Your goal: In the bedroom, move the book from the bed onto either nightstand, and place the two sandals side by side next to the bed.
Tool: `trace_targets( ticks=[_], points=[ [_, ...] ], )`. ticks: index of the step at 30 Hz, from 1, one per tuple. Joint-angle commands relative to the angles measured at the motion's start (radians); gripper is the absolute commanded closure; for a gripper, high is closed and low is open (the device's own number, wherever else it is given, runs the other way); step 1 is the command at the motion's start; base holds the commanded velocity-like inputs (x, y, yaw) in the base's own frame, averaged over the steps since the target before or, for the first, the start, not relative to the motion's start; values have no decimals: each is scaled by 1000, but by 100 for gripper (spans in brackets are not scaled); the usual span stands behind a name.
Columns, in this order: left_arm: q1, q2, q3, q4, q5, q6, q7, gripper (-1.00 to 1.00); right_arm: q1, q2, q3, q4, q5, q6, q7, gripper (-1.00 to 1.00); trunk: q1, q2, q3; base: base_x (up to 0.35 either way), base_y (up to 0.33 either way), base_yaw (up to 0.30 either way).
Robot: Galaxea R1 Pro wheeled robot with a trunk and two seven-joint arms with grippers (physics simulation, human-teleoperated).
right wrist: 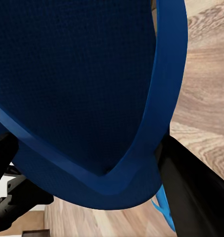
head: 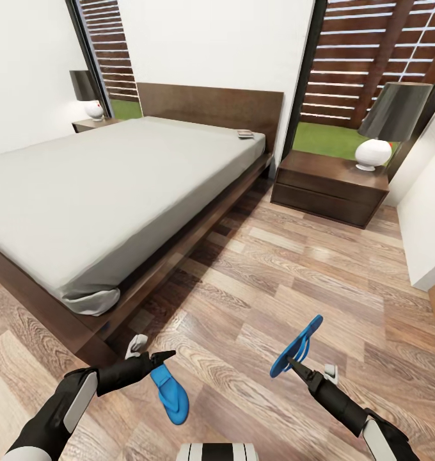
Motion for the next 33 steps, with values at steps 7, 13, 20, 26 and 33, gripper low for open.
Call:
trace_targets(
  ticks=[7,13,20,26,33],
  points=[
    [0,1,0,0,1,11,1,-100,0,-1,-1,0,-7,11,5,100,-3,1,26,0,0,0],
    [0,1,-2,0,-1,25,2,-100,0,-1,-5,0,-8,13,10,100,-6,3,50,0,0,0],
    [0,2,-2,0,-1,30,2,-100,0,-1,1,0,-5,14,7,100,-9,4,77,0,0,0],
    [0,2,-2,0,-1,30,2,-100,0,-1,2,0,-11,14,5,100,-12,6,100,0,0,0],
    [0,3,-2,0,0,30,1,-100,0,-2,0,0,-14,15,3,100,-15,7,127,0,0,0]
  ],
)
